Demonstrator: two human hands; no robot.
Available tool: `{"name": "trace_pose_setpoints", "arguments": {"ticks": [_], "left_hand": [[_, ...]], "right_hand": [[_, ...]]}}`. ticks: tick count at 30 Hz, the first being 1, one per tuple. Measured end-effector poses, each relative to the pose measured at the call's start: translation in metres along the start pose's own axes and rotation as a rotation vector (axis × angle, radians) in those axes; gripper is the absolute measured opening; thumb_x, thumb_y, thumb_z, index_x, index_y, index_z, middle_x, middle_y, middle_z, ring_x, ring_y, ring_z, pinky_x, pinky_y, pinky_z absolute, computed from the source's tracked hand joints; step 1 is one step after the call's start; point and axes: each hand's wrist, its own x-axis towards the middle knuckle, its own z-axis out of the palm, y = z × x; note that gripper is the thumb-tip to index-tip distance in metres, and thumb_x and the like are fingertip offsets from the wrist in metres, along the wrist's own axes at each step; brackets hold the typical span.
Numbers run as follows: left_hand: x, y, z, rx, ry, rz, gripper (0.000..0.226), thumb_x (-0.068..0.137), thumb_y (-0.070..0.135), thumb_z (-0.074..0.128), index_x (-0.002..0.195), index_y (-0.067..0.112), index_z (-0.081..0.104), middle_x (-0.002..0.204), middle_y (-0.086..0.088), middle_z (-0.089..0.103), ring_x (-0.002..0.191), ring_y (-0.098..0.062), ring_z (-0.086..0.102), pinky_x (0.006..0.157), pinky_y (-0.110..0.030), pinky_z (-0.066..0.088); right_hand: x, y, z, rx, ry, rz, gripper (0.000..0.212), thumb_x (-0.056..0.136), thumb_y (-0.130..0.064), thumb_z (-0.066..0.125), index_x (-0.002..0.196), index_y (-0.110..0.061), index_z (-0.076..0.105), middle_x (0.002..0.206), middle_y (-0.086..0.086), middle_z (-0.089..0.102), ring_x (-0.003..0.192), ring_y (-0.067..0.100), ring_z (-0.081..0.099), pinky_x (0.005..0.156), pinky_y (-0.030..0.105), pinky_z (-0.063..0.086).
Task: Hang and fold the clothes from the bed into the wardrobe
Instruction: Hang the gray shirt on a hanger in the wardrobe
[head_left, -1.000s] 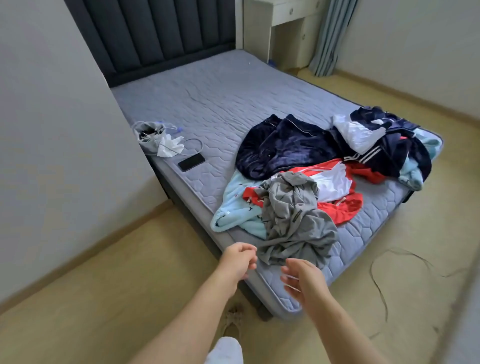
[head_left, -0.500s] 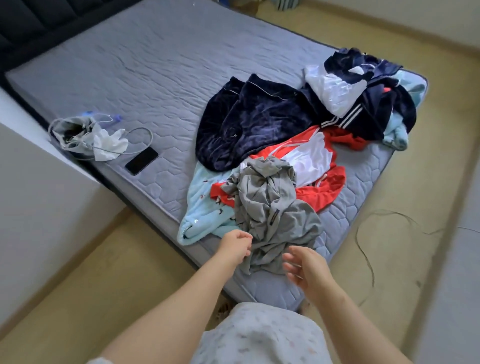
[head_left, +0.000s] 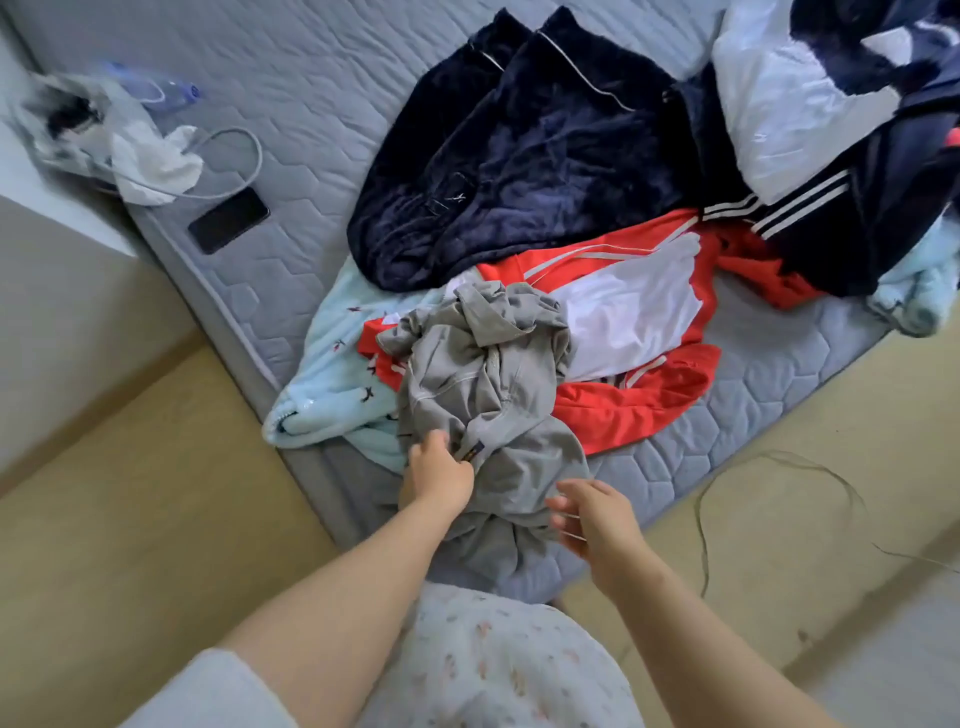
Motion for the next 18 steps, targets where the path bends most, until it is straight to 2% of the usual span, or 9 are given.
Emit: {"name": "trace_pose_setpoints", "arguments": {"ticks": [3, 5, 7, 9, 12, 16, 18], "left_hand": [[0.017, 0.012, 0.021, 0.03, -0.014, 0.033, 0.05, 0.09, 0.024, 0.051, 0.136, 0.024, 0.032, 0.143, -0.006, 0.03, 0.122, -0.031, 0.042, 0.095, -0.04, 0.041], [0.028, 0.018, 0.032, 0.131, -0.026, 0.021, 0.06, 0.089, 0.029, 0.052, 0.142, 0.025, 0.023, 0.147, -0.006, 0.027, 0.128, -0.031, 0.037, 0.101, -0.041, 0.037], [0.035, 0.023, 0.038, 0.222, -0.038, -0.028, 0.059, 0.09, 0.031, 0.051, 0.142, 0.025, 0.024, 0.143, -0.008, 0.034, 0.128, -0.031, 0.038, 0.103, -0.042, 0.036], [0.036, 0.027, 0.042, 0.241, -0.058, -0.054, 0.044, 0.091, 0.027, 0.048, 0.133, 0.021, 0.036, 0.132, -0.01, 0.047, 0.118, -0.032, 0.046, 0.097, -0.041, 0.041], [0.029, 0.031, 0.04, 0.085, -0.08, -0.049, 0.026, 0.094, 0.02, 0.045, 0.12, 0.018, 0.05, 0.118, -0.01, 0.056, 0.1, -0.03, 0.054, 0.077, -0.033, 0.044], [0.01, 0.035, 0.016, -0.258, -0.109, 0.042, 0.024, 0.093, 0.015, 0.051, 0.116, 0.014, 0.057, 0.112, -0.006, 0.061, 0.1, -0.024, 0.056, 0.084, -0.031, 0.044], [-0.005, 0.036, 0.0, -0.494, -0.149, 0.062, 0.016, 0.093, 0.012, 0.052, 0.106, 0.015, 0.06, 0.103, -0.002, 0.063, 0.089, -0.017, 0.058, 0.074, -0.027, 0.046]], "right_hand": [[0.018, -0.013, -0.013, -0.012, -0.023, 0.016, 0.016, 0.091, -0.005, 0.047, 0.078, -0.013, 0.048, 0.062, 0.005, 0.048, 0.047, 0.013, 0.039, 0.049, 0.019, 0.028], [0.028, -0.016, -0.022, -0.023, -0.028, 0.021, 0.016, 0.091, -0.005, 0.047, 0.078, -0.013, 0.048, 0.063, 0.004, 0.049, 0.05, 0.015, 0.039, 0.05, 0.02, 0.028], [0.034, -0.016, -0.029, -0.036, -0.036, 0.036, 0.014, 0.092, -0.005, 0.046, 0.081, -0.013, 0.047, 0.063, 0.004, 0.048, 0.051, 0.015, 0.04, 0.05, 0.02, 0.029], [0.038, -0.014, -0.034, -0.047, -0.033, 0.055, 0.012, 0.092, -0.004, 0.046, 0.083, -0.013, 0.047, 0.064, 0.005, 0.047, 0.052, 0.015, 0.04, 0.05, 0.02, 0.028], [0.039, -0.011, -0.036, -0.065, -0.02, 0.074, 0.013, 0.092, -0.004, 0.046, 0.082, -0.012, 0.048, 0.065, 0.006, 0.047, 0.052, 0.017, 0.042, 0.053, 0.022, 0.028], [0.026, -0.016, -0.026, -0.074, -0.047, 0.051, 0.014, 0.092, -0.007, 0.048, 0.08, -0.013, 0.051, 0.065, 0.006, 0.051, 0.051, 0.016, 0.043, 0.049, 0.018, 0.036], [0.014, -0.023, -0.017, -0.099, -0.079, -0.007, 0.012, 0.093, -0.011, 0.049, 0.083, -0.013, 0.054, 0.067, 0.004, 0.054, 0.052, 0.014, 0.045, 0.048, 0.017, 0.039]]}}
